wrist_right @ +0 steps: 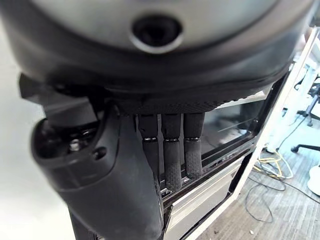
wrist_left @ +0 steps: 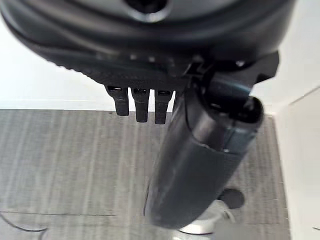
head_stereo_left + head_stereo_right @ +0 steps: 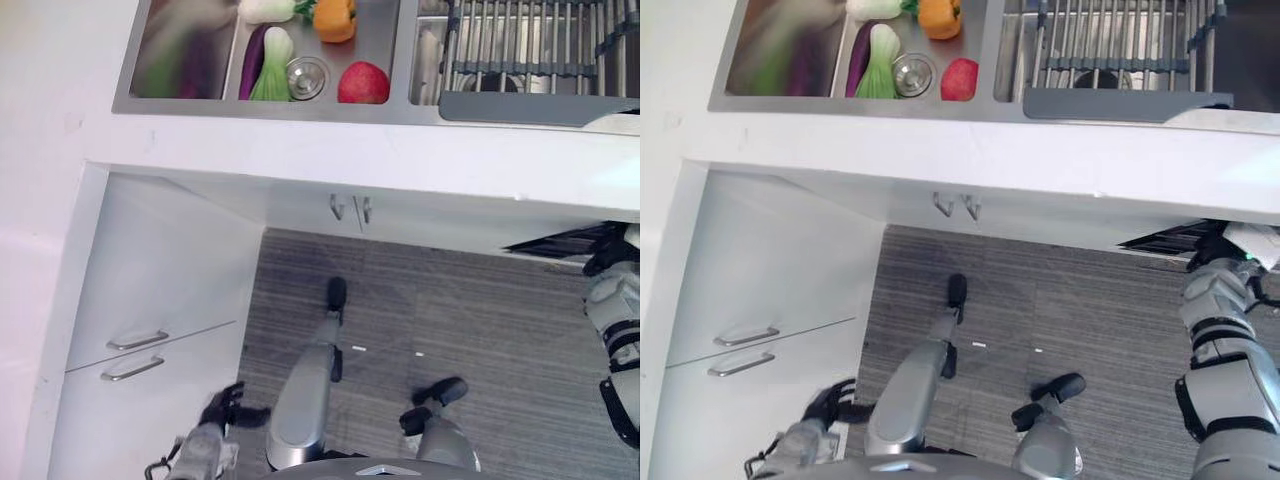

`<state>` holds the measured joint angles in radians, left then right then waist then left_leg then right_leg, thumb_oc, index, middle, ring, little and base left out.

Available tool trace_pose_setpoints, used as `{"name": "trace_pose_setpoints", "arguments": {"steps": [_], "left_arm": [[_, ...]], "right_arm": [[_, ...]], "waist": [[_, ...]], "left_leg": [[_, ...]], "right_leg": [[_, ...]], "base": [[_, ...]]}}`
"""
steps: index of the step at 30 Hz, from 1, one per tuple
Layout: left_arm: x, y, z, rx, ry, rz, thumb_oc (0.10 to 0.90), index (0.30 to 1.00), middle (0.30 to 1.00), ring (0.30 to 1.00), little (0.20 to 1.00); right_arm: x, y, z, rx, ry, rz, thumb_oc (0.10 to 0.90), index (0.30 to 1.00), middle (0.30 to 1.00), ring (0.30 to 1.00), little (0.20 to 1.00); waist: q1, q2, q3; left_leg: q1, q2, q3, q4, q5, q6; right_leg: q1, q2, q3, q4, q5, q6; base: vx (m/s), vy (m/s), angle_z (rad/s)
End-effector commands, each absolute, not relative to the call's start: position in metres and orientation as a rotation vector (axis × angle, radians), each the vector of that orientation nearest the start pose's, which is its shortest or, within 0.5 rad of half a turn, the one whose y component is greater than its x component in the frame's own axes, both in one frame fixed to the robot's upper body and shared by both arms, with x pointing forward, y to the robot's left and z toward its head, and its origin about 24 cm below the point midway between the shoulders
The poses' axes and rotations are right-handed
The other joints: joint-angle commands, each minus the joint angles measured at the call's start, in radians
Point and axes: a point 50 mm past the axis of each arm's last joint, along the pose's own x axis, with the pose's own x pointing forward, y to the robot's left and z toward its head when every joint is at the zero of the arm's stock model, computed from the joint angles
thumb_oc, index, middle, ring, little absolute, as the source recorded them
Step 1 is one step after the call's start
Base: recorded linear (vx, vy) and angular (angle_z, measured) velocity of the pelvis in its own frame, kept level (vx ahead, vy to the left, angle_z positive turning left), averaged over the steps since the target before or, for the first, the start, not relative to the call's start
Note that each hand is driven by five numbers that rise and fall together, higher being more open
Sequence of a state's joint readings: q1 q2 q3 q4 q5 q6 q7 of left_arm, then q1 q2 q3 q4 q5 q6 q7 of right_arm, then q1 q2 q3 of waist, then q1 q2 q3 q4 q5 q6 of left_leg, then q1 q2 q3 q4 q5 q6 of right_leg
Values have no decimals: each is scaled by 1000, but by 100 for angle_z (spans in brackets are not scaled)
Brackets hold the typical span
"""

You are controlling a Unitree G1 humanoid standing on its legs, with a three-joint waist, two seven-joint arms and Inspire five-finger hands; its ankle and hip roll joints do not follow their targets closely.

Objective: Place the dishes in the dishwasher.

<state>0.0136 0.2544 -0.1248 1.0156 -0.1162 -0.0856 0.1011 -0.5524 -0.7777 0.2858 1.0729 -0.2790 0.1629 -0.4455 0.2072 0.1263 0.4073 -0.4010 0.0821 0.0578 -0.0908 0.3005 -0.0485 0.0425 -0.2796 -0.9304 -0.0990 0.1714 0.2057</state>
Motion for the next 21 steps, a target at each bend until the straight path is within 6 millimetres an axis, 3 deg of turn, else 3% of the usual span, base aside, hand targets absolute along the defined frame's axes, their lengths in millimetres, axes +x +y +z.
{"name": "trace_pose_setpoints", "arguments": {"steps": [1,2,3,7,9,10,11,13,14,16,18,20,21], "left_arm": [[83,255,-151,300,1116,188,800,900,900,900,900],[85,253,-151,281,1113,197,800,900,900,900,900],[84,255,-152,265,1123,216,800,900,900,900,900],[78,255,-154,211,1153,251,800,900,900,900,900],[76,253,-155,201,1165,245,800,900,900,900,900],[68,252,-158,179,1194,251,800,900,900,900,900],[67,253,-158,179,1196,252,800,900,900,900,900],[57,252,-161,123,1238,287,800,900,900,900,900],[57,253,-161,123,1239,289,800,900,900,900,900],[51,254,-162,-30,1243,381,800,900,900,900,900],[49,256,-162,-52,1245,396,800,900,900,900,900],[52,258,-161,-57,1235,394,800,900,900,900,900],[57,261,-160,-57,1212,397,800,900,900,900,900]], "right_arm": [[337,-325,115,-1262,2,-517,800,900,900,900,900],[330,-324,94,-1217,62,-501,800,900,900,900,900],[312,-317,53,-1132,171,-458,800,900,900,900,900],[256,-288,-38,-945,444,-305,800,900,900,900,900],[220,-275,-77,-867,609,-217,800,900,900,900,900],[190,-269,-101,-803,736,-180,800,900,900,900,900],[190,-268,-101,-801,737,-177,800,900,900,900,900],[160,-264,-121,-730,865,-164,800,900,900,900,900],[160,-263,-122,-729,866,-162,800,900,900,900,900],[122,-260,-140,-650,1019,-157,800,900,900,900,900],[117,-259,-143,-640,1049,-141,800,900,900,900,900],[111,-258,-146,-649,1084,-102,800,900,900,900,900],[108,-258,-147,-642,1103,-84,800,900,900,900,900]], "waist": [[77,-18,-135],[68,-24,-138],[55,-41,-146],[12,-79,-163],[-9,-97,-175],[-38,-120,-191],[-36,-122,-191],[-53,-139,-213],[-51,-141,-212],[-72,-157,-239],[-79,-162,-240],[-101,-160,-244],[-118,-153,-238]], "left_leg": [[63,69,-1,4,-135,-124],[70,68,4,4,-142,-119],[91,68,14,5,-155,-112],[150,82,45,6,-178,-104],[180,91,61,7,-193,-104],[217,96,86,10,-207,-95],[220,96,90,10,-209,-95],[263,99,116,11,-222,-86],[267,99,120,11,-223,-86],[334,79,140,9,-256,-59],[359,68,148,9,-271,-47],[404,50,149,7,-290,-25],[443,31,140,7,-300,0]], "right_leg": [[-20,-89,39,89,-103,9],[-18,-90,40,94,-102,8],[-10,-93,40,105,-104,8],[6,-92,60,132,-120,1],[23,-85,61,137,-129,-2],[34,-74,84,134,-130,-2],[34,-75,88,133,-130,-1],[40,-73,116,136,-124,3],[40,-74,119,137,-124,4],[40,-95,148,213,-124,11],[29,-117,166,266,-127,21],[-4,-152,224,386,-92,41],[-54,-167,334,531,-83,50]], "base": [[40,19,7],[56,30,5],[67,44,6],[55,40,3],[69,47,-14],[64,65,-13],[73,89,-14],[78,73,-48],[73,87,-74],[109,154,-61],[76,165,-43],[96,258,-34],[44,309,-11]]}}
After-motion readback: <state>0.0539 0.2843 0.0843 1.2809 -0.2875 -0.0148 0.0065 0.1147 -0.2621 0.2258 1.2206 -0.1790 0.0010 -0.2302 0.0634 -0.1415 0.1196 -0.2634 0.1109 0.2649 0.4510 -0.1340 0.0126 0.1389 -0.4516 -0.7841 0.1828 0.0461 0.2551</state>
